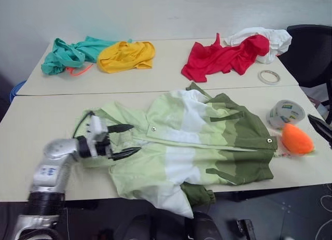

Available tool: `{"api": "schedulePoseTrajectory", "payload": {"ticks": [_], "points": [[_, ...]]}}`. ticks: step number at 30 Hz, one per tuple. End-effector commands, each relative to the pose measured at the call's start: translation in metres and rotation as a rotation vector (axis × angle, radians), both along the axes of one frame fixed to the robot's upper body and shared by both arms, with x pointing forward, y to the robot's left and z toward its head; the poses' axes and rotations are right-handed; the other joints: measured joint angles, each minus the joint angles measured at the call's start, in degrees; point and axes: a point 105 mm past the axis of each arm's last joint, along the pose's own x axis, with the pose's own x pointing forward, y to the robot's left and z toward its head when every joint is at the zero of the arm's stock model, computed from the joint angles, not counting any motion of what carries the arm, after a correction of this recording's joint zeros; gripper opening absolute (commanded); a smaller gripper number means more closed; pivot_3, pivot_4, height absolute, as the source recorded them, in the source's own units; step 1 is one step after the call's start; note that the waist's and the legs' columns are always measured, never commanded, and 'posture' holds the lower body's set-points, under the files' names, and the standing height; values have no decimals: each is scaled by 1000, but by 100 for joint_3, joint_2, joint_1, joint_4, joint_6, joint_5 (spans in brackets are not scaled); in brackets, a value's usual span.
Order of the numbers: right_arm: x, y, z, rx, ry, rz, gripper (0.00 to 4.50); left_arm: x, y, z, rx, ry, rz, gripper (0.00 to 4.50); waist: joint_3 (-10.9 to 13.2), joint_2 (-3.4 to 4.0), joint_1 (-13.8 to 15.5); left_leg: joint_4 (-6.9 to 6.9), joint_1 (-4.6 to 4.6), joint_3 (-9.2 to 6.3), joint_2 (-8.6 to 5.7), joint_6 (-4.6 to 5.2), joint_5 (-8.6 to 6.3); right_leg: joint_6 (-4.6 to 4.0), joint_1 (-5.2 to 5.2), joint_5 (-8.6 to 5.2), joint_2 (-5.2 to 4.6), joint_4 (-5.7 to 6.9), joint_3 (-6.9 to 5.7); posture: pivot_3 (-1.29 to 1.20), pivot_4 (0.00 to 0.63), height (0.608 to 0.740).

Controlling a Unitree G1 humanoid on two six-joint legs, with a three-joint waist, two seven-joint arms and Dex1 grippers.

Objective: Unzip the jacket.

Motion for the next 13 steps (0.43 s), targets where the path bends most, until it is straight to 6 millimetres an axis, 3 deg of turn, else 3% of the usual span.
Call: {"api": "schedulePoseTrajectory", "payload": {"ticks": [1, 3, 6, 9, 13], "points": [[-7, 60, -10, -34, 141, 330, 4336, -15, 19, -3, 81, -12, 36, 4500, 9, 10, -1, -3, -2, -4, 1, -1, 1, 0, 1, 0, 0, -5, -4, 0, 150, 740], [-9, 77, -22, -30, 202, 423, 4427, -21, 30, -10, 130, -18, 67, 4500, 23, 4, 28, -2, -17, -10, 0, 0, 0, -1, -10, 0, -1, -10, -8, 0, 150, 740], [-21, 108, -63, -81, 309, 622, 4427, -37, 55, -22, 185, -13, 148, 4500, 39, -20, 96, 1, -40, -11, -3, 6, -2, -1, -28, 0, -7, -13, -7, 0, 150, 740], [-22, 116, -84, -88, 324, 660, 4427, -45, 64, -26, 193, -4, 184, 4500, 50, -27, 165, 2, -50, -21, -6, 9, -10, -4, -28, -2, -11, -29, -14, 0, 150, 740], [-10, 116, -102, -64, 277, 605, 4427, -50, 61, -26, 192, -18, 235, 4500, 53, -23, 179, 10, -54, -19, -22, 20, -14, 0, -25, 1, -28, -34, -12, 0, 150, 740]]}}
